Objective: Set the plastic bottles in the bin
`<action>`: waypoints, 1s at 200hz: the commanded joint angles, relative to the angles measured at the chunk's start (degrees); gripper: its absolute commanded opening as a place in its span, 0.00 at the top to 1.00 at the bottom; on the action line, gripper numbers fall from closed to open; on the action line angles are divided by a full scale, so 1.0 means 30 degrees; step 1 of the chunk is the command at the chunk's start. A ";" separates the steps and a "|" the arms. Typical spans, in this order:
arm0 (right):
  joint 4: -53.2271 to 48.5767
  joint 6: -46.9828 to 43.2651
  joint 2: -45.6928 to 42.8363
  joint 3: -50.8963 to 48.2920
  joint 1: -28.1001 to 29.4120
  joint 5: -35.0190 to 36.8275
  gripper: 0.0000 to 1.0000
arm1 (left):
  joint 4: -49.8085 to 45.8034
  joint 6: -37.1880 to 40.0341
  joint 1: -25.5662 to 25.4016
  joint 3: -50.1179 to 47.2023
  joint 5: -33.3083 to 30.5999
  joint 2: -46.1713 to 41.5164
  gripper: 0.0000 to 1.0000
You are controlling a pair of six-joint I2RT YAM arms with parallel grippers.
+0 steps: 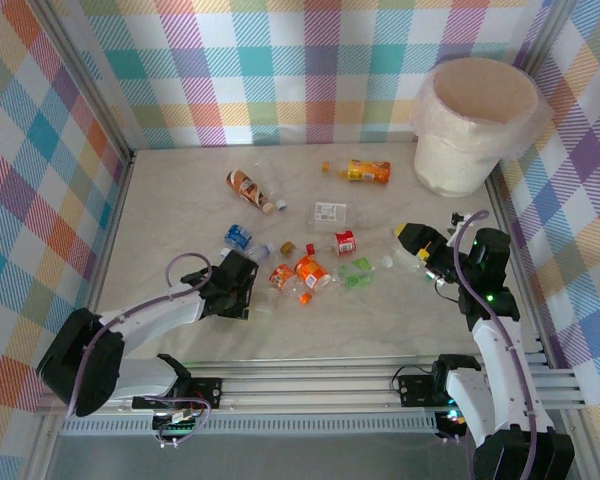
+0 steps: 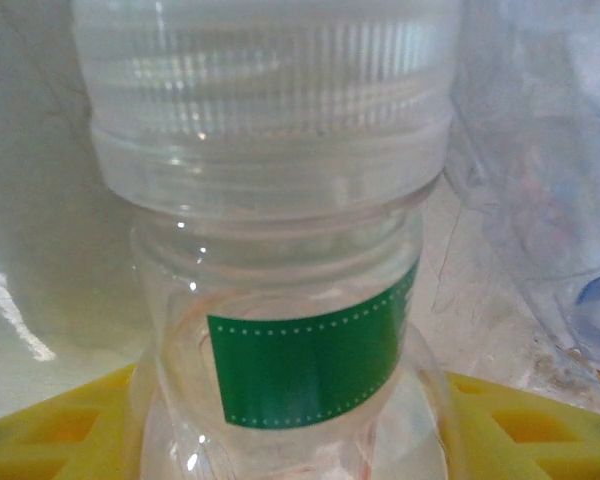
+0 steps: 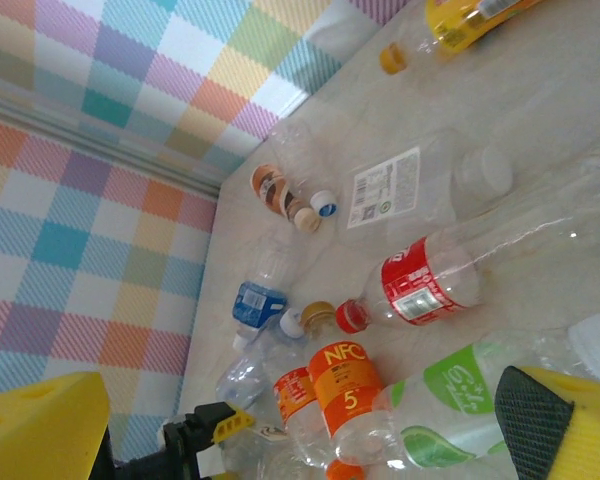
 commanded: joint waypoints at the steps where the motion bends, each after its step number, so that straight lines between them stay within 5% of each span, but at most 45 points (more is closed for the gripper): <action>1: 0.1413 -0.0334 0.0071 -0.0151 -0.0034 -0.1733 0.00 | -0.1562 0.1059 -0.0334 -0.0406 -0.1542 -0.1843 0.51; 55: 0.4002 -0.0297 0.0384 -0.0154 0.0933 -0.3179 0.00 | 0.0802 1.0786 -0.0343 0.1895 -0.2464 -0.4726 0.50; 95: 0.5316 -0.1287 0.1192 0.0098 0.3063 -0.4104 0.00 | 0.5323 1.7842 -0.0345 0.6743 0.2444 -0.1590 0.49; 127: 0.5106 -0.2895 0.1387 0.0770 0.5881 -0.2722 0.00 | 0.7468 1.8167 -0.0499 1.0018 0.6734 0.1699 0.51; 200: 0.9384 -0.5458 0.3281 0.1074 0.8839 0.1455 0.00 | 0.6568 1.8265 -0.2551 1.3659 0.7774 0.4692 0.51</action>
